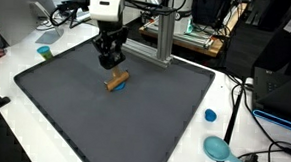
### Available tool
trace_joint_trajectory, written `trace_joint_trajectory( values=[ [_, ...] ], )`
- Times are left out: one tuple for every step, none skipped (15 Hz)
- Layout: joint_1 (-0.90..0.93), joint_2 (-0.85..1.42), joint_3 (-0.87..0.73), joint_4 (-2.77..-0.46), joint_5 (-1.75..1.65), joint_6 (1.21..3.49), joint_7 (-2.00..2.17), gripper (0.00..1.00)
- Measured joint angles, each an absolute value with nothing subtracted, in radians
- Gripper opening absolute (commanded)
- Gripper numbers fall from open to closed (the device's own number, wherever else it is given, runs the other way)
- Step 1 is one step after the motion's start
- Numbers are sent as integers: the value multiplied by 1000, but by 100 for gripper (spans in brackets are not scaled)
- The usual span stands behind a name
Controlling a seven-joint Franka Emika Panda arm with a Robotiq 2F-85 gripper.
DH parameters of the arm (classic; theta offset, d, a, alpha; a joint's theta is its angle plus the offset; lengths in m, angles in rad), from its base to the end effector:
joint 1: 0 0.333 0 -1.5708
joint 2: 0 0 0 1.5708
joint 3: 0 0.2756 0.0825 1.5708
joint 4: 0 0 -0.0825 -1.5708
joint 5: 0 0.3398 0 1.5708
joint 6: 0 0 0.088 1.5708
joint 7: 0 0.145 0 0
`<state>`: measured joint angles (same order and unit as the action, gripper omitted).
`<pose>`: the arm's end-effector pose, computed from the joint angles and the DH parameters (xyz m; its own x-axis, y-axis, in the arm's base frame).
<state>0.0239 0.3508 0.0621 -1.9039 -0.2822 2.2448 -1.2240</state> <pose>0.5750 0.0325 0.2687 0.0893 0.9773 -0.1922 0.9957 -0.0825 0.0432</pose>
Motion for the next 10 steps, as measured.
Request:
trace_joint_trajectory(
  values=[
    [24, 353, 62, -1900, -283, 2240, -1219, 22],
    [24, 356, 62, -1896, -284, 2236, -1214, 22],
    [25, 358, 62, -1893, -286, 2233, -1209, 22],
    [25, 360, 62, -1890, -288, 2230, -1205, 22],
    [25, 361, 62, -1889, -290, 2228, -1201, 22],
    [25, 361, 62, -1888, -291, 2227, -1199, 22],
    [25, 362, 62, -1887, -292, 2226, -1196, 22],
    [25, 362, 62, -1887, -295, 2225, -1191, 22],
    [25, 363, 62, -1886, -299, 2225, -1185, 22],
    [26, 363, 62, -1886, -303, 2224, -1178, 22]
  ],
)
